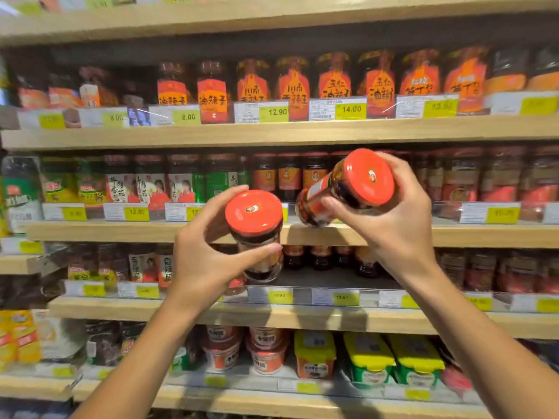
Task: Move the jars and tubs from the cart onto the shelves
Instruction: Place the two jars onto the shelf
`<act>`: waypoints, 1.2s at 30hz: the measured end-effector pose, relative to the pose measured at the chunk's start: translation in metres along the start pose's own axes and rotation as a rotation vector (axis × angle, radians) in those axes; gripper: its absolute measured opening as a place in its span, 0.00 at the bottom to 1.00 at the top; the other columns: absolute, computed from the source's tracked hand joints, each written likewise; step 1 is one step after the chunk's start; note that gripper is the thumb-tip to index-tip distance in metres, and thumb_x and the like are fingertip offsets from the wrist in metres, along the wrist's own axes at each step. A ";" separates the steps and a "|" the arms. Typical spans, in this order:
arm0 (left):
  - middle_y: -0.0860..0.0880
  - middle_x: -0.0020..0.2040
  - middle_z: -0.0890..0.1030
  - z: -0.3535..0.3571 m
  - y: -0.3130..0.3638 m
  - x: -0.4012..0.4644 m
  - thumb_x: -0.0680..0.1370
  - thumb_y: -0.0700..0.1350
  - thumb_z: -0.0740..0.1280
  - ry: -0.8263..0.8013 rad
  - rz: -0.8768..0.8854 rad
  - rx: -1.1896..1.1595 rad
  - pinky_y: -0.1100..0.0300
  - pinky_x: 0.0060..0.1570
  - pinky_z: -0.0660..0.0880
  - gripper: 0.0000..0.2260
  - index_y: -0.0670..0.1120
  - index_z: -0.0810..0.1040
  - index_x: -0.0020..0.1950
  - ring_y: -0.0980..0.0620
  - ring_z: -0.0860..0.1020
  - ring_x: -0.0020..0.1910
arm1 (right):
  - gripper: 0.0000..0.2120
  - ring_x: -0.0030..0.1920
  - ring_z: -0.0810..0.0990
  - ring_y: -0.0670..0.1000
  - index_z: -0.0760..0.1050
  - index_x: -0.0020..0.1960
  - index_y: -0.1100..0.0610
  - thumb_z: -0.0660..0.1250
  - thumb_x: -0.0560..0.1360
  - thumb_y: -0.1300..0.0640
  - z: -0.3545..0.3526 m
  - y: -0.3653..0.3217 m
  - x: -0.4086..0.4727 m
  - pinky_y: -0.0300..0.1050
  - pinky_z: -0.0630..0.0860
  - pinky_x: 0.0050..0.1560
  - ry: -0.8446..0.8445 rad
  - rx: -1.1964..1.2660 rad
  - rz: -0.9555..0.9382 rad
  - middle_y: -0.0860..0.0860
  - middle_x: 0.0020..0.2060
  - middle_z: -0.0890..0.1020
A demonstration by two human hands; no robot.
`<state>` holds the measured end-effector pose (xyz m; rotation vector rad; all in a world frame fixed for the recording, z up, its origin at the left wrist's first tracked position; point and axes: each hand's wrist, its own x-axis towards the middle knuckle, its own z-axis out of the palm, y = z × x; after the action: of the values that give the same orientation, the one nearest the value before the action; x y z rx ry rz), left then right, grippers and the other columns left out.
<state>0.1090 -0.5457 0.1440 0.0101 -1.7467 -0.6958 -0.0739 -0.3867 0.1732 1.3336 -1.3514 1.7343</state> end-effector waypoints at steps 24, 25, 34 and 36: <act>0.51 0.64 0.79 -0.006 -0.005 0.048 0.63 0.44 0.82 0.168 0.130 -0.031 0.64 0.61 0.76 0.37 0.46 0.74 0.70 0.56 0.79 0.63 | 0.32 0.48 0.80 0.42 0.75 0.61 0.53 0.83 0.62 0.44 0.048 0.069 0.049 0.28 0.75 0.49 -0.154 -0.255 0.033 0.41 0.49 0.81; 0.51 0.64 0.79 -0.005 -0.006 0.049 0.63 0.43 0.82 0.172 0.132 -0.032 0.64 0.61 0.76 0.37 0.45 0.74 0.70 0.55 0.79 0.63 | 0.31 0.47 0.81 0.42 0.75 0.58 0.53 0.83 0.62 0.44 0.048 0.070 0.052 0.31 0.77 0.48 -0.160 -0.268 0.065 0.42 0.47 0.82; 0.49 0.65 0.78 0.006 -0.010 0.066 0.66 0.43 0.82 0.224 0.194 -0.009 0.58 0.63 0.76 0.36 0.41 0.72 0.70 0.52 0.77 0.65 | 0.31 0.25 0.76 0.51 0.69 0.26 0.58 0.76 0.63 0.32 0.061 0.078 0.089 0.52 0.76 0.30 -0.216 -0.576 0.305 0.49 0.21 0.75; 0.50 0.64 0.78 0.008 -0.013 0.070 0.66 0.44 0.82 0.230 0.195 0.004 0.59 0.63 0.76 0.36 0.41 0.72 0.70 0.53 0.77 0.65 | 0.31 0.24 0.74 0.50 0.68 0.27 0.56 0.74 0.65 0.31 0.062 0.075 0.093 0.46 0.71 0.29 -0.251 -0.612 0.339 0.48 0.21 0.73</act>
<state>0.0763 -0.5778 0.1991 -0.0739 -1.5049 -0.5261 -0.1487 -0.4823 0.2316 1.0264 -2.1340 1.1971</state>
